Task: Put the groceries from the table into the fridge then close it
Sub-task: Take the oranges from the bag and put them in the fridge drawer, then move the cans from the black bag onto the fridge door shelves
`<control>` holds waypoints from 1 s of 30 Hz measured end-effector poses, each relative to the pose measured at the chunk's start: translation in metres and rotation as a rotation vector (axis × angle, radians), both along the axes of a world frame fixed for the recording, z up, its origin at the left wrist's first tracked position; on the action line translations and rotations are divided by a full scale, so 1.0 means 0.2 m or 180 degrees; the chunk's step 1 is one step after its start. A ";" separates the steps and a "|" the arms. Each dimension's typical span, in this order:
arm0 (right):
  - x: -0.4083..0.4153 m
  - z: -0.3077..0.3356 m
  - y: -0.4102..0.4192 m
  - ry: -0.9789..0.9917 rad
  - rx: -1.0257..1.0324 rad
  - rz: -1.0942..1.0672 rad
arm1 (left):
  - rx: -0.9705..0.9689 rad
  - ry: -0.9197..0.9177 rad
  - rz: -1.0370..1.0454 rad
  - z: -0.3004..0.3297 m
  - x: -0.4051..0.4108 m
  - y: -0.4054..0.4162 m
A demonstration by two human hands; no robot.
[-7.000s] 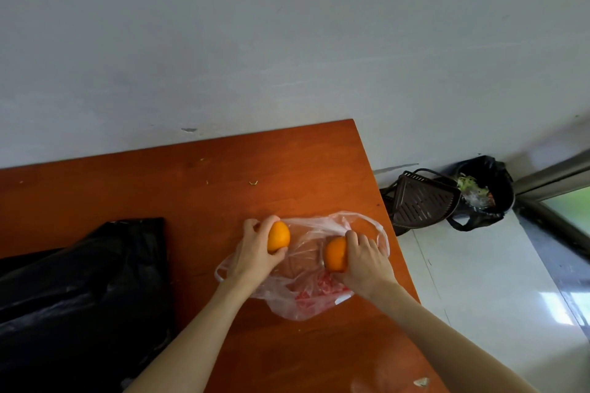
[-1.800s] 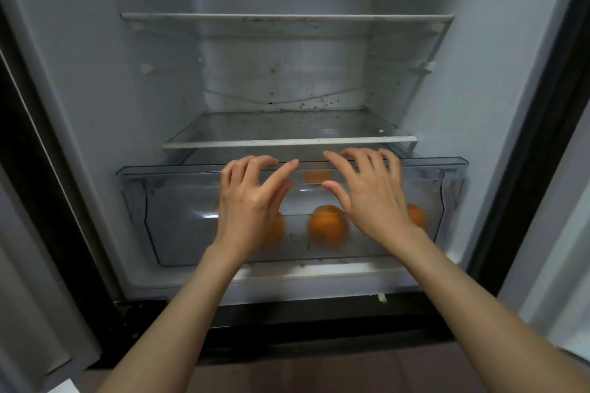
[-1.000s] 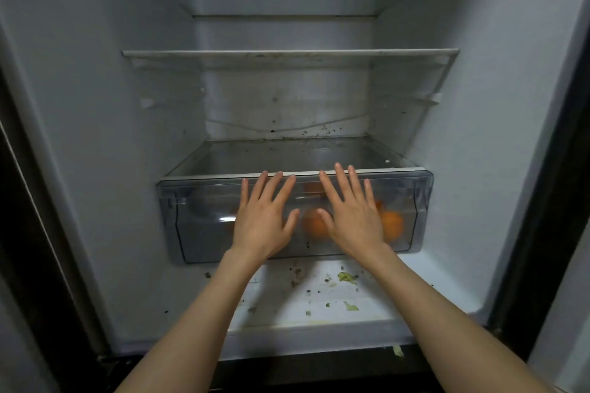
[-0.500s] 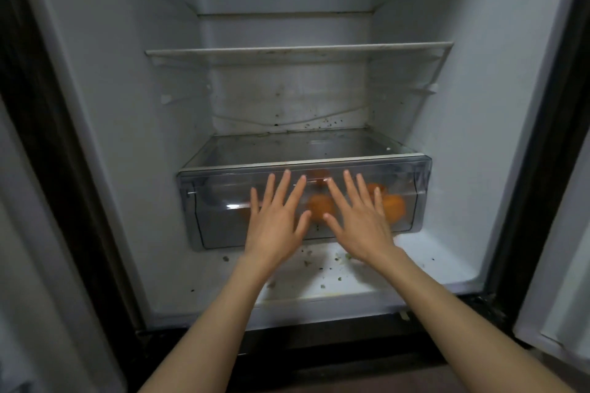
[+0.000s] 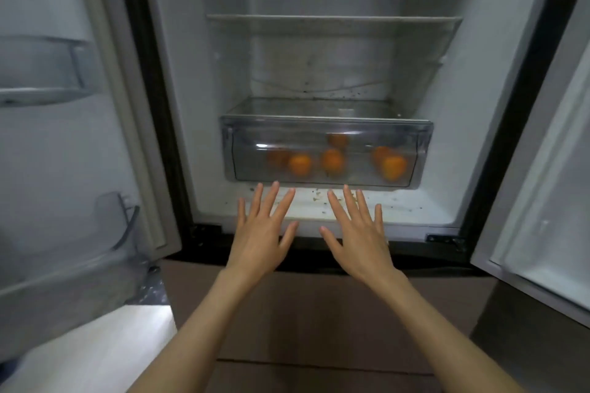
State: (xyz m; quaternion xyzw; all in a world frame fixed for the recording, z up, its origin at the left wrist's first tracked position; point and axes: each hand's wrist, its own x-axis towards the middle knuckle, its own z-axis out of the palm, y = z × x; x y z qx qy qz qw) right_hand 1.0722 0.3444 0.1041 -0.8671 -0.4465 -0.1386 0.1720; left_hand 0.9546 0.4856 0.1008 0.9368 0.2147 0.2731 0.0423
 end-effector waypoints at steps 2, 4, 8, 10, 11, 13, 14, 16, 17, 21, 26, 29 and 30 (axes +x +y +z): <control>-0.13 -0.08 -0.08 0.0119 -0.0072 0.0239 | -0.0104 -0.0030 0.0143 -0.11 -0.15 -0.11; -0.25 -0.14 -0.16 0.0144 -0.0233 0.0493 | -0.0223 0.0137 0.0341 -0.23 -0.31 -0.21; -0.50 -0.21 -0.25 0.0169 -0.0578 0.0989 | -0.0471 0.0222 0.0717 -0.33 -0.68 -0.37; -0.63 -0.23 -0.24 0.0239 -0.0601 0.1202 | -0.0626 0.0068 0.1057 -0.31 -0.86 -0.42; -0.70 -0.23 -0.23 0.0259 -0.0622 0.1348 | -0.0699 -0.0048 0.1261 -0.30 -0.96 -0.44; -0.88 -0.25 -0.19 0.0290 -0.0648 0.1698 | -0.0802 -0.0185 0.1616 -0.29 -1.17 -0.50; -0.98 -0.26 -0.17 0.0327 -0.0664 0.1881 | -0.0824 -0.0170 0.1749 -0.30 -1.27 -0.54; -1.19 -0.29 -0.13 0.0385 -0.0656 0.2224 | -0.0873 -0.0090 0.2013 -0.33 -1.49 -0.60; -1.30 -0.30 -0.11 0.0376 -0.0651 0.2382 | -0.0913 -0.0046 0.2175 -0.35 -1.60 -0.63; -1.71 -0.36 -0.08 0.0257 -0.0848 0.2947 | -0.1054 0.0099 0.2826 -0.38 -2.09 -0.76; -2.29 -0.35 -0.01 0.0176 -0.0872 0.3521 | -0.1236 0.0143 0.3519 -0.40 -2.71 -0.91; -2.70 -0.35 0.02 0.0126 -0.0747 0.3822 | -0.1286 0.0092 0.3771 -0.39 -3.05 -0.97; -2.83 -0.36 0.03 0.0126 -0.0731 0.3901 | -0.1276 0.0064 0.3838 -0.38 -3.17 -0.98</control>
